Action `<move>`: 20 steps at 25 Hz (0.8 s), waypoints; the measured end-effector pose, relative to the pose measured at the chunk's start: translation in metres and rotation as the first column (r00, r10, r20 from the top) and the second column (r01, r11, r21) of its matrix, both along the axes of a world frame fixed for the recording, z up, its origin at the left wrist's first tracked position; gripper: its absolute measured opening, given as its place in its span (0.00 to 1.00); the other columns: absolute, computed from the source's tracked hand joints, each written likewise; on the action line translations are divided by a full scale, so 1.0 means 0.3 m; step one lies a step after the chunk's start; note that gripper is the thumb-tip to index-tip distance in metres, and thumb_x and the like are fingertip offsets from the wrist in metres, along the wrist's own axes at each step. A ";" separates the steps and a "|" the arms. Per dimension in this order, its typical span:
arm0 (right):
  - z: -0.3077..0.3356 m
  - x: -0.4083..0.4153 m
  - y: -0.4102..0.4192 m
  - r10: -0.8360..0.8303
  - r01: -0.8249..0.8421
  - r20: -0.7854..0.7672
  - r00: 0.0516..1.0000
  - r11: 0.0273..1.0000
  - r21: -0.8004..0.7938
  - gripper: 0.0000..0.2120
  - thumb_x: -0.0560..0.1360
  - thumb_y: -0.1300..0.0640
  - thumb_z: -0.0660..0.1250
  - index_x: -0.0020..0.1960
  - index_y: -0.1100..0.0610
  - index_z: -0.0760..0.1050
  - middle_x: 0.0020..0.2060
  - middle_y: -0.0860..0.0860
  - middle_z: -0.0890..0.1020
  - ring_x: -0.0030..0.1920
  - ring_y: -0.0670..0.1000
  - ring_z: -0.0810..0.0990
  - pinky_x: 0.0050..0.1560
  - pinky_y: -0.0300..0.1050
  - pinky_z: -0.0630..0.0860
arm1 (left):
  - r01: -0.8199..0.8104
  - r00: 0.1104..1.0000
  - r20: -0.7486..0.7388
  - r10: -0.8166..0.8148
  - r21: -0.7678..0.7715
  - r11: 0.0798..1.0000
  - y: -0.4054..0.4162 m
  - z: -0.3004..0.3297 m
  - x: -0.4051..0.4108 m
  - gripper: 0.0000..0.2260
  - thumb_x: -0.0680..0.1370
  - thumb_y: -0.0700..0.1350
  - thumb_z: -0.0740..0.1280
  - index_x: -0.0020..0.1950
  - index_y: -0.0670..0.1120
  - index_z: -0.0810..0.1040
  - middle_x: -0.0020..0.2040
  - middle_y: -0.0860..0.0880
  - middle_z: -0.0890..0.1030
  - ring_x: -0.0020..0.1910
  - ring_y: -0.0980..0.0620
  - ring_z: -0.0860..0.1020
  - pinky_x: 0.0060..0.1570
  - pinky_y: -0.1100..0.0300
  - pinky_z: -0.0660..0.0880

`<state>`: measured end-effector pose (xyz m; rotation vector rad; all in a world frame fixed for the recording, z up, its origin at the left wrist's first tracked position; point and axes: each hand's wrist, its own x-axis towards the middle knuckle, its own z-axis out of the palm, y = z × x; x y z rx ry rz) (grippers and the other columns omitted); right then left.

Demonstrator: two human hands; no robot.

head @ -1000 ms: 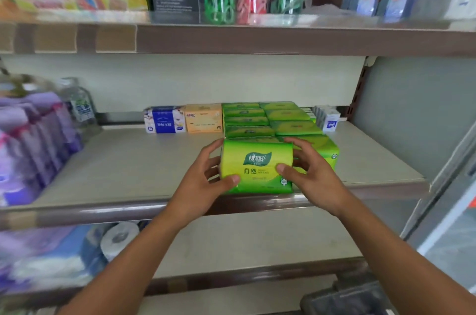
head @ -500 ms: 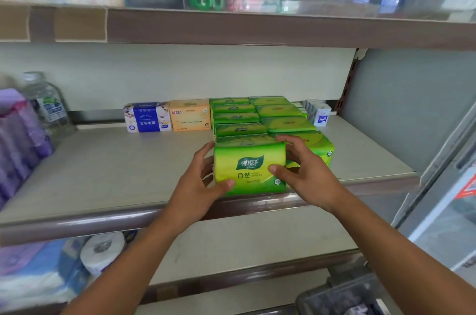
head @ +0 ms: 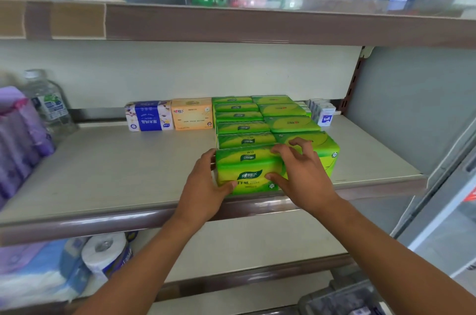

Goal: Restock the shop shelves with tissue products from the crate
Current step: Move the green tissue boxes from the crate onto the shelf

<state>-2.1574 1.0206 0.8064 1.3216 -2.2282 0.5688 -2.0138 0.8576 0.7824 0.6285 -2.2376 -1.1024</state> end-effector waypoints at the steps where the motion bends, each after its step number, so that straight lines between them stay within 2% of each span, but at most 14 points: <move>1: -0.007 -0.006 -0.003 -0.027 0.029 -0.040 0.999 0.999 0.032 0.26 0.62 0.48 0.79 0.55 0.56 0.76 0.56 0.56 0.81 0.63 0.57 0.65 0.51 0.56 0.77 | 0.001 1.000 0.005 -0.001 -0.032 0.999 0.007 -0.008 -0.005 0.33 0.71 0.46 0.76 0.72 0.53 0.64 0.66 0.53 0.74 0.63 0.54 0.73 0.62 0.56 0.73; 3: -0.010 -0.010 -0.001 -0.062 0.068 -0.070 0.996 0.993 0.094 0.26 0.62 0.47 0.79 0.54 0.56 0.77 0.60 0.55 0.79 0.63 0.57 0.66 0.50 0.56 0.76 | 0.021 0.999 0.031 -0.018 -0.096 0.995 0.023 -0.019 -0.009 0.34 0.74 0.47 0.73 0.75 0.54 0.59 0.68 0.52 0.74 0.65 0.52 0.74 0.63 0.57 0.72; 5: -0.008 -0.013 0.002 -0.067 0.077 -0.080 0.995 0.989 0.128 0.28 0.63 0.46 0.78 0.57 0.57 0.76 0.61 0.54 0.78 0.65 0.57 0.66 0.52 0.56 0.76 | 0.062 0.993 0.107 -0.051 -0.100 0.993 0.041 -0.011 -0.007 0.37 0.77 0.47 0.69 0.79 0.54 0.49 0.70 0.53 0.72 0.65 0.52 0.73 0.60 0.62 0.68; 7: 0.000 -0.005 -0.003 -0.028 0.039 -0.065 0.998 0.983 0.178 0.34 0.66 0.42 0.74 0.66 0.57 0.71 0.67 0.54 0.73 0.70 0.57 0.64 0.62 0.61 0.72 | 0.132 0.978 0.159 -0.136 0.032 0.991 0.052 0.020 0.001 0.41 0.78 0.49 0.67 0.79 0.51 0.40 0.70 0.57 0.69 0.65 0.56 0.71 0.59 0.66 0.66; 8: 0.009 0.003 -0.011 0.008 0.000 -0.034 0.999 0.976 0.216 0.38 0.68 0.39 0.71 0.72 0.57 0.66 0.72 0.54 0.68 0.74 0.56 0.60 0.69 0.63 0.64 | 0.155 0.975 0.135 -0.174 0.145 0.977 0.056 0.045 0.007 0.42 0.78 0.51 0.66 0.79 0.52 0.37 0.69 0.61 0.66 0.65 0.59 0.68 0.59 0.67 0.64; 9: 0.026 0.013 -0.022 0.037 -0.038 0.009 0.999 0.965 0.258 0.42 0.71 0.35 0.66 0.76 0.55 0.58 0.76 0.53 0.61 0.77 0.55 0.54 0.74 0.61 0.55 | 0.164 0.978 0.087 -0.191 0.251 0.954 0.048 0.063 0.007 0.42 0.78 0.57 0.64 0.79 0.52 0.36 0.69 0.63 0.62 0.65 0.61 0.65 0.60 0.66 0.62; 11: 0.070 0.033 -0.062 0.055 -0.071 0.059 0.997 0.943 0.325 0.46 0.72 0.28 0.55 0.79 0.53 0.45 0.79 0.50 0.48 0.78 0.51 0.44 0.75 0.56 0.42 | 0.164 0.985 -0.019 -0.170 0.396 0.903 0.028 0.089 -0.003 0.42 0.72 0.69 0.56 0.79 0.56 0.39 0.74 0.63 0.56 0.72 0.60 0.60 0.65 0.62 0.58; 12: 0.089 0.041 -0.086 0.050 -0.072 0.073 0.996 0.937 0.342 0.47 0.71 0.26 0.49 0.79 0.52 0.41 0.79 0.49 0.45 0.78 0.49 0.41 0.75 0.54 0.40 | 0.165 0.986 -0.073 -0.148 0.443 0.881 0.016 0.092 -0.018 0.43 0.70 0.74 0.52 0.79 0.57 0.44 0.77 0.60 0.54 0.74 0.59 0.58 0.67 0.61 0.56; 14: 0.117 0.046 -0.133 0.036 -0.079 0.126 0.991 0.928 0.364 0.46 0.69 0.25 0.41 0.78 0.52 0.38 0.78 0.49 0.42 0.78 0.48 0.39 0.76 0.52 0.40 | 0.198 0.975 -0.193 -0.112 0.522 0.830 0.008 0.094 -0.060 0.41 0.68 0.77 0.47 0.77 0.59 0.56 0.78 0.56 0.59 0.74 0.58 0.60 0.71 0.58 0.56; 15: 0.121 0.046 -0.151 0.026 -0.084 0.154 0.988 0.921 0.380 0.46 0.70 0.26 0.38 0.78 0.52 0.37 0.78 0.49 0.41 0.78 0.48 0.39 0.76 0.52 0.40 | 0.201 0.970 -0.228 -0.085 0.553 0.809 0.015 0.096 -0.077 0.41 0.68 0.77 0.46 0.77 0.59 0.57 0.78 0.55 0.59 0.75 0.58 0.59 0.74 0.55 0.55; 17: 0.116 0.047 -0.176 0.009 -0.083 0.180 0.984 0.909 0.410 0.44 0.70 0.27 0.35 0.78 0.51 0.35 0.78 0.48 0.40 0.77 0.48 0.37 0.76 0.53 0.39 | 0.178 0.970 -0.241 -0.036 0.601 0.779 0.028 0.098 -0.097 0.47 0.65 0.78 0.44 0.79 0.55 0.52 0.79 0.56 0.55 0.77 0.56 0.54 0.76 0.49 0.50; 20: 0.094 0.045 -0.195 -0.002 -0.059 0.146 0.989 0.909 0.412 0.43 0.71 0.27 0.34 0.78 0.51 0.34 0.78 0.49 0.38 0.77 0.49 0.34 0.75 0.54 0.35 | 0.190 0.962 -0.274 -0.017 0.619 0.762 0.034 0.086 -0.113 0.54 0.60 0.82 0.45 0.79 0.54 0.49 0.79 0.56 0.52 0.77 0.56 0.51 0.77 0.46 0.48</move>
